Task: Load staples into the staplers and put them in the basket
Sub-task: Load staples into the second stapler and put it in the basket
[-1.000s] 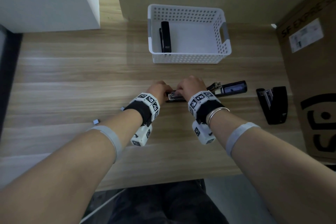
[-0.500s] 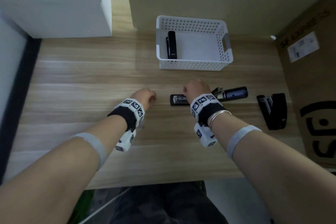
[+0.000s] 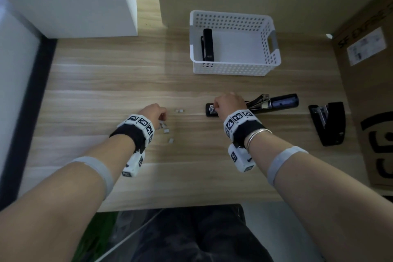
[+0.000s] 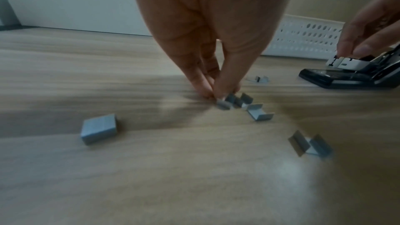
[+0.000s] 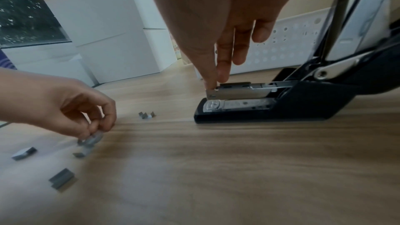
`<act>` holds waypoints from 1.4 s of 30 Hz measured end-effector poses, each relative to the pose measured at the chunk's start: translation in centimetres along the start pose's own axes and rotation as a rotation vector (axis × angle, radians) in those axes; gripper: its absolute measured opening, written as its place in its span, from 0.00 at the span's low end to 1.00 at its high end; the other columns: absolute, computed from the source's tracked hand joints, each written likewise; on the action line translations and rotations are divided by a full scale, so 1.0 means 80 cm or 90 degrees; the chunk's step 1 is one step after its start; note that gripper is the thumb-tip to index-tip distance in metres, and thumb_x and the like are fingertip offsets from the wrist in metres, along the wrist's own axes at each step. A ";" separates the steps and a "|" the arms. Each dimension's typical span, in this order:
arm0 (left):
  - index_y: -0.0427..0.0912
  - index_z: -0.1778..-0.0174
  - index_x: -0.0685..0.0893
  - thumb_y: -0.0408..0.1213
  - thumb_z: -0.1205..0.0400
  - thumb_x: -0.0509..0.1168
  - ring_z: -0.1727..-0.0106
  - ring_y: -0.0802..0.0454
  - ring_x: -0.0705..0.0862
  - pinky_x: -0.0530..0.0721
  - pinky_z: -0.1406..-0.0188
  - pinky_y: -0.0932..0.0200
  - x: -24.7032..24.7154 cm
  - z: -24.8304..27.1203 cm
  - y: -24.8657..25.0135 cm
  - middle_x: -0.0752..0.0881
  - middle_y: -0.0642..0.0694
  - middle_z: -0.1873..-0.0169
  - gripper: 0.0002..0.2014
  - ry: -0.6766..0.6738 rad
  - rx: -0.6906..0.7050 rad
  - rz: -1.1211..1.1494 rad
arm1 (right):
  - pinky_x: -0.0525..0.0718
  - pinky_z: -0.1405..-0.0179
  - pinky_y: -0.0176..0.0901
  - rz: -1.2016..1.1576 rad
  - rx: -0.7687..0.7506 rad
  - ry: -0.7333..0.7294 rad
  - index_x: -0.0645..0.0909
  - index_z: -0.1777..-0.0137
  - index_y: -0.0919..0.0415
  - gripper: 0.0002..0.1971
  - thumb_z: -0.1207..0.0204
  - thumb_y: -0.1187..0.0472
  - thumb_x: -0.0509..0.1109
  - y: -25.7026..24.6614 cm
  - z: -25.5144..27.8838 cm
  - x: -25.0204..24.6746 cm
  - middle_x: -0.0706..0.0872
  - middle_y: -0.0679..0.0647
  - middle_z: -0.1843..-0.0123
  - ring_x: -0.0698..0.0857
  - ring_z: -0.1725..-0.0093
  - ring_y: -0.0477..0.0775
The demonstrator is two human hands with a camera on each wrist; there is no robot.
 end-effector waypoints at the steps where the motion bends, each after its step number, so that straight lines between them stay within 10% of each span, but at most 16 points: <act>1: 0.35 0.47 0.84 0.22 0.26 0.65 0.43 0.40 0.83 0.81 0.47 0.55 -0.001 -0.002 0.002 0.83 0.36 0.43 0.13 0.009 -0.002 0.009 | 0.77 0.37 0.52 -0.004 0.000 0.001 0.86 0.43 0.55 0.11 0.19 0.61 0.63 0.002 0.000 0.000 0.87 0.55 0.41 0.78 0.36 0.60; 39: 0.29 0.60 0.82 0.26 0.30 0.74 0.59 0.46 0.83 0.85 0.51 0.49 -0.059 -0.054 0.150 0.85 0.39 0.64 0.08 0.211 0.177 0.327 | 0.81 0.38 0.48 -0.339 -0.005 -0.042 0.87 0.40 0.57 0.12 0.18 0.58 0.65 0.025 -0.016 -0.014 0.91 0.58 0.45 0.87 0.43 0.59; 42: 0.29 0.60 0.82 0.24 0.30 0.73 0.59 0.48 0.82 0.83 0.58 0.65 -0.056 -0.058 0.152 0.83 0.44 0.64 0.07 0.197 0.180 0.351 | 0.81 0.41 0.44 -0.417 0.034 -0.038 0.87 0.42 0.60 0.10 0.20 0.60 0.69 0.033 -0.017 -0.012 0.91 0.57 0.46 0.88 0.44 0.57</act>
Point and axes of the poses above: each hand's wrist, its own z-axis away from the middle knuckle, its own x-axis out of the palm, y = z × x, the point moved 7 cm from there along -z, towards the middle knuckle
